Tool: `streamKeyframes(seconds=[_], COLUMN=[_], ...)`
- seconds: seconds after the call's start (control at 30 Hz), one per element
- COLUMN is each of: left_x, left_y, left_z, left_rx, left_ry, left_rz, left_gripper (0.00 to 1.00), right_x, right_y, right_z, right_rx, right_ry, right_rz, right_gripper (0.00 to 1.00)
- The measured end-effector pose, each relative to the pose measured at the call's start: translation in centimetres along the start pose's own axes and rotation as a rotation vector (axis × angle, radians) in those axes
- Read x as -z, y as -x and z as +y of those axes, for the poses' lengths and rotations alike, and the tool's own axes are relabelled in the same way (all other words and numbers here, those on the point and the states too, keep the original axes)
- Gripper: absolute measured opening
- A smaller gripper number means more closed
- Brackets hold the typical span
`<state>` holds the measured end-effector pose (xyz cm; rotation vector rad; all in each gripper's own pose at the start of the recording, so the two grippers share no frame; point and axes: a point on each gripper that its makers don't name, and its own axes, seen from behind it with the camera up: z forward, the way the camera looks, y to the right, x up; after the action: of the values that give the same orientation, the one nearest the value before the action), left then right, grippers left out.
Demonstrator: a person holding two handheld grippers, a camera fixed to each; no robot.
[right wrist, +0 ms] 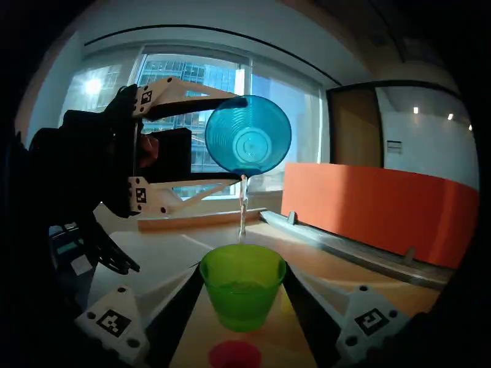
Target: Pour water
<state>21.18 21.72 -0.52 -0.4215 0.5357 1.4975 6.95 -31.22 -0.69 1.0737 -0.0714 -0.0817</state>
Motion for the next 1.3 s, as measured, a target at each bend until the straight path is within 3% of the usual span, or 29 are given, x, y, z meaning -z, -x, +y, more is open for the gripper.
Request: streamKeyframes(seconds=[0.6, 1.1, 1.3], left_x=[0.3, -0.1, -0.2], left_y=[-1.0, -0.8, -0.5], left_z=[0.6, 0.3, 0.4], left_rx=[-0.077, -0.072, -0.037], left_ry=[-0.003, -0.002, -0.001], left_rz=[0.011, 0.014, 0.017], left_gripper=[0.84, 0.84, 0.84], right_x=[0.2, 0.4, 0.4], right_y=[0.0, 0.0, -0.1], right_z=[0.4, 0.5, 0.4], right_rx=[-0.005, -0.006, -0.006], right_ry=[0.007, 0.009, 0.009], right_rz=[0.007, 0.008, 0.013], right_gripper=[0.91, 0.91, 0.91])
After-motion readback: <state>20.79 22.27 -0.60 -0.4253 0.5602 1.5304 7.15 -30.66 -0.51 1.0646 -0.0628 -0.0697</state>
